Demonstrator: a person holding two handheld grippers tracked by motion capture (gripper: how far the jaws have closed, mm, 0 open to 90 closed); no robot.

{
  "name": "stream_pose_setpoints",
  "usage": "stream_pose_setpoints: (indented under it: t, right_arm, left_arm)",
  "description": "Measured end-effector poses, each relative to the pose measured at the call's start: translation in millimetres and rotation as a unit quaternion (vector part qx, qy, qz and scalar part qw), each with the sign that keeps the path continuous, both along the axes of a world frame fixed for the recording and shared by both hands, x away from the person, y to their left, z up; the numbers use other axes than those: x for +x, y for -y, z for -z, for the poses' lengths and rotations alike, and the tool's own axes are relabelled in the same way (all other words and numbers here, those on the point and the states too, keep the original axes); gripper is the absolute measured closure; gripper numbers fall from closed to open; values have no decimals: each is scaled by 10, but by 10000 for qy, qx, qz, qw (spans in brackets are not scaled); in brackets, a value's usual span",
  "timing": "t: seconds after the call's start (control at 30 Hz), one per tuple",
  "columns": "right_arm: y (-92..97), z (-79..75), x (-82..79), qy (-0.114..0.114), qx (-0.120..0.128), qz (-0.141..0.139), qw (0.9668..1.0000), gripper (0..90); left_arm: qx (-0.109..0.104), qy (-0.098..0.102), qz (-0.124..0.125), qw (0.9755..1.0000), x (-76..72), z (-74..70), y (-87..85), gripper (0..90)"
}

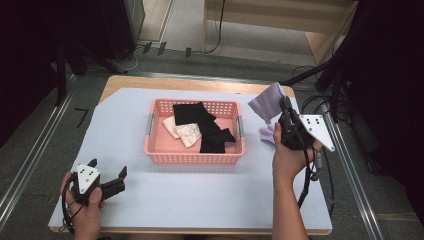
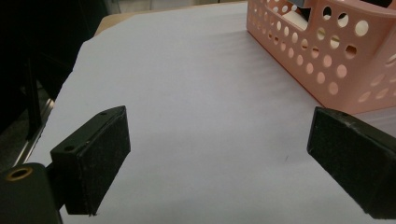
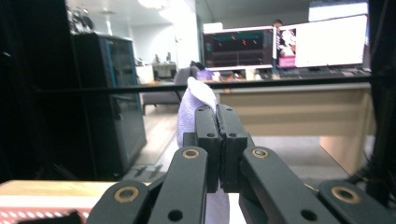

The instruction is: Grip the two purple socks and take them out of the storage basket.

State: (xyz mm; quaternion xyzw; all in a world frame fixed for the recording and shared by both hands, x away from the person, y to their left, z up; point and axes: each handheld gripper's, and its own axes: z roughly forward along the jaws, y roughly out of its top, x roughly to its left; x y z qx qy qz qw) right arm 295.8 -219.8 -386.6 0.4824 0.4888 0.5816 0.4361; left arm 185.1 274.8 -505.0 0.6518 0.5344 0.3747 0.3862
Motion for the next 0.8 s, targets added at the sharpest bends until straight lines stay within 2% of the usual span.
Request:
stream_pose_setpoints:
  t: [0.2, 0.33, 0.6, 0.73, 0.8]
  right_arm:
    - [154, 325, 70, -469, 10, 122, 9988, 894]
    - [208, 573, 119, -815, 75, 223, 9964, 894]
    - [216, 846, 181, -1291, -22, 226, 9914, 883]
    - [214, 958, 182, -1497, 40, 189, 9885, 815]
    - [232, 977, 172, -1494, 227, 125, 9884, 726]
  left_arm:
    - [8, -10, 0, 10000, -4, -1, 0, 68]
    - [-1, -8, -1, 10000, -4, -1, 1, 68]
    - [-21, 0, 12, 10000, -5, -1, -3, 68]
    - [-18, -12, 11, 10000, -6, -2, -3, 68]
    - [-19, -12, 13, 10000, -6, -2, -4, 68]
